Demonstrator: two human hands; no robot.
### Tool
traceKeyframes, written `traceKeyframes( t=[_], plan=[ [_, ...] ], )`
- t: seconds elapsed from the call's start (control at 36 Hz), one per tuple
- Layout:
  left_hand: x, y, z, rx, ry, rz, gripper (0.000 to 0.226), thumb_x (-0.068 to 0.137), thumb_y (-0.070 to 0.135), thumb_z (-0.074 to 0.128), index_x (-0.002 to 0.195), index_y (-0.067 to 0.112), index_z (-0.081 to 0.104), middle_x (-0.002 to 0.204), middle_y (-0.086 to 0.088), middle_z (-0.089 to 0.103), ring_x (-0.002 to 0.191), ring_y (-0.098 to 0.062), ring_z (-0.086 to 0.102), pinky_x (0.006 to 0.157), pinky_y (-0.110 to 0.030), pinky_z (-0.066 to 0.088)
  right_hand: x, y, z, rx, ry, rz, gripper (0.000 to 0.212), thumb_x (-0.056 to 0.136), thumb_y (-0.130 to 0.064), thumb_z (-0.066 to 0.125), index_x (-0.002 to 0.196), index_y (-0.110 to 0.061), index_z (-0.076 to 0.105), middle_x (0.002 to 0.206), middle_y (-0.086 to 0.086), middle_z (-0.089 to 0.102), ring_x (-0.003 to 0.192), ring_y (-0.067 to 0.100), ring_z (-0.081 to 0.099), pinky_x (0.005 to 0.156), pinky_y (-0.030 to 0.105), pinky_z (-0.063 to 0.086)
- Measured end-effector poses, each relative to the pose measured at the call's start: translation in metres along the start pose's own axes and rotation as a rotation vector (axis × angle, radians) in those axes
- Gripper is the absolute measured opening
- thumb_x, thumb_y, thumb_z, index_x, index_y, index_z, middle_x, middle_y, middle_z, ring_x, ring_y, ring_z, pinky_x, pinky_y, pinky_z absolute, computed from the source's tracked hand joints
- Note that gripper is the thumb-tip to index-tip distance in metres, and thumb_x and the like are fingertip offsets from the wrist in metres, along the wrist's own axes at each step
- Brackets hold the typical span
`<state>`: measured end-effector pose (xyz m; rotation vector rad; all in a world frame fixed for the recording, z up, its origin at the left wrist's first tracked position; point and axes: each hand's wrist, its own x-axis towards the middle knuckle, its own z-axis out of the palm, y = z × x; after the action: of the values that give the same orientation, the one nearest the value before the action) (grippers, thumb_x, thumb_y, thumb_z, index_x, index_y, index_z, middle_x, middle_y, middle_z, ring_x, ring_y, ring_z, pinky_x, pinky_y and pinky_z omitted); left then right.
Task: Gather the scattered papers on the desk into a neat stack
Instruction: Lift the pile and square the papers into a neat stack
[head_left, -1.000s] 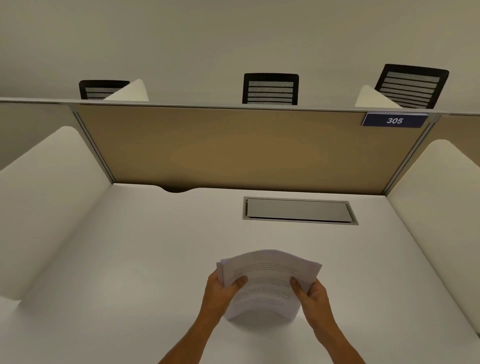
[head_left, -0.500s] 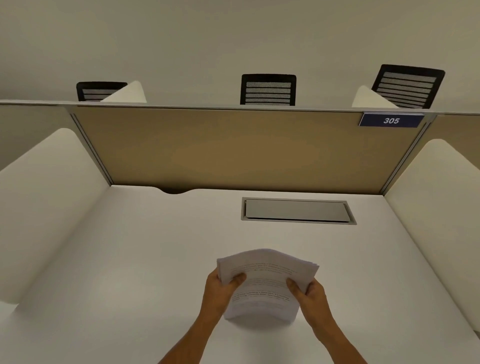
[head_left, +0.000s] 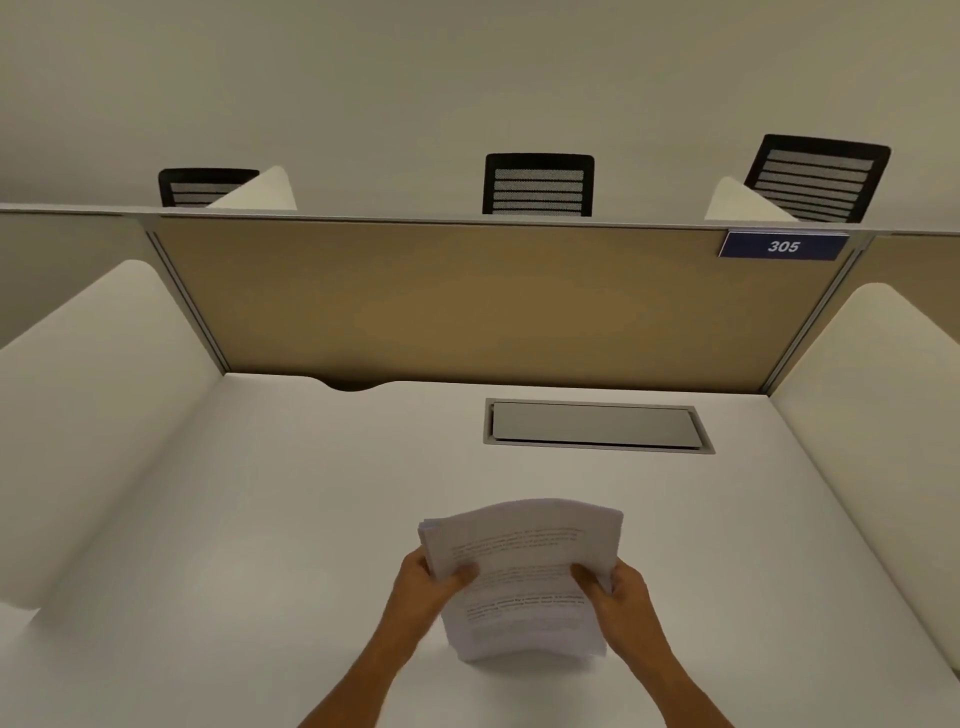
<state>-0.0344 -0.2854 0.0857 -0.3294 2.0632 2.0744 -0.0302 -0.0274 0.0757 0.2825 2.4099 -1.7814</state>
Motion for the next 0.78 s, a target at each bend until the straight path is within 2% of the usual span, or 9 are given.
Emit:
traceKeyframes(
  t=[0.06, 0.14, 0.28, 0.39, 0.53, 0.58, 0.64, 0.72, 0.78],
  plan=[
    [0.002, 0.020, -0.014, -0.022, -0.096, 0.057, 0.050, 0.064, 0.043, 0.085, 0.105, 0.017, 0.073, 0.103, -0.005, 0.077, 0.097, -0.023, 0.073, 0.074, -0.027, 0.059, 0.002, -0.010, -0.005, -0.080, -0.004, -0.044, 0.015, 0.097, -0.024, 0.063, 0.096, -0.038, 0.069, 0.088, -0.010, 0.077, 0.083, 0.012, 0.074, 0.070, 0.024, 0.060],
    [0.008, 0.056, -0.033, 0.139, -0.299, 0.098, 0.045, 0.073, 0.045, 0.078, 0.110, 0.019, 0.070, 0.102, -0.005, 0.074, 0.094, -0.019, 0.071, 0.074, -0.024, 0.054, 0.003, -0.028, -0.012, -0.192, -0.022, -0.122, 0.021, 0.096, -0.030, 0.064, 0.093, -0.050, 0.064, 0.083, -0.022, 0.074, 0.077, 0.000, 0.072, 0.061, 0.015, 0.056],
    [0.015, 0.094, -0.044, 0.411, -0.476, 0.107, 0.041, 0.076, 0.045, 0.075, 0.112, 0.025, 0.072, 0.105, -0.001, 0.074, 0.097, -0.024, 0.072, 0.079, -0.031, 0.060, 0.010, -0.059, -0.025, -0.394, -0.081, -0.228, 0.024, 0.097, -0.033, 0.062, 0.091, -0.056, 0.061, 0.083, -0.028, 0.070, 0.075, -0.002, 0.070, 0.062, 0.012, 0.053],
    [0.018, 0.097, -0.034, 0.625, -0.420, 0.162, 0.038, 0.076, 0.042, 0.075, 0.112, 0.036, 0.066, 0.107, 0.015, 0.072, 0.098, -0.014, 0.071, 0.085, -0.032, 0.061, 0.015, -0.073, -0.028, -0.661, -0.151, -0.298, 0.020, 0.097, -0.033, 0.056, 0.108, -0.041, 0.072, 0.092, -0.018, 0.075, 0.076, 0.005, 0.068, 0.066, 0.013, 0.051],
    [0.015, 0.083, -0.003, 0.706, -0.339, 0.214, 0.024, 0.077, 0.037, 0.071, 0.101, 0.042, 0.070, 0.095, 0.020, 0.073, 0.089, -0.004, 0.069, 0.077, -0.021, 0.057, 0.013, -0.086, -0.015, -0.942, -0.210, -0.429, 0.026, 0.095, -0.037, 0.050, 0.114, -0.042, 0.068, 0.105, -0.014, 0.077, 0.087, 0.012, 0.070, 0.074, 0.022, 0.056],
    [0.012, 0.077, 0.003, 0.647, -0.281, 0.233, 0.021, 0.081, 0.030, 0.071, 0.084, 0.051, 0.072, 0.082, 0.027, 0.073, 0.079, 0.004, 0.068, 0.068, -0.015, 0.052, 0.013, -0.087, -0.015, -0.958, -0.210, -0.441, 0.024, 0.096, -0.039, 0.050, 0.112, -0.041, 0.068, 0.105, -0.013, 0.077, 0.087, 0.012, 0.070, 0.074, 0.022, 0.055],
    [0.009, 0.068, 0.004, 0.575, -0.205, 0.222, 0.031, 0.084, 0.025, 0.072, 0.069, 0.051, 0.072, 0.070, 0.028, 0.071, 0.066, 0.006, 0.067, 0.061, -0.014, 0.049, 0.014, -0.084, -0.021, -0.884, -0.239, -0.398, 0.021, 0.095, -0.042, 0.052, 0.107, -0.040, 0.069, 0.101, -0.013, 0.077, 0.084, 0.009, 0.070, 0.074, 0.023, 0.057],
    [0.004, 0.054, -0.003, 0.478, -0.111, 0.140, 0.028, 0.083, 0.020, 0.072, 0.065, 0.042, 0.075, 0.065, 0.018, 0.073, 0.060, 0.001, 0.067, 0.056, -0.015, 0.048, 0.014, -0.073, -0.043, -0.729, -0.342, -0.276, 0.017, 0.087, -0.044, 0.060, 0.099, -0.039, 0.070, 0.092, -0.020, 0.075, 0.080, -0.002, 0.068, 0.071, 0.022, 0.059],
    [-0.001, 0.047, -0.012, 0.408, -0.053, 0.067, 0.016, 0.078, 0.023, 0.074, 0.068, 0.036, 0.077, 0.068, 0.011, 0.076, 0.062, -0.004, 0.070, 0.055, -0.017, 0.050, 0.014, -0.059, -0.063, -0.700, -0.378, -0.199, 0.019, 0.080, -0.044, 0.065, 0.096, -0.038, 0.072, 0.088, -0.021, 0.074, 0.081, -0.005, 0.068, 0.069, 0.022, 0.058]
  ],
)
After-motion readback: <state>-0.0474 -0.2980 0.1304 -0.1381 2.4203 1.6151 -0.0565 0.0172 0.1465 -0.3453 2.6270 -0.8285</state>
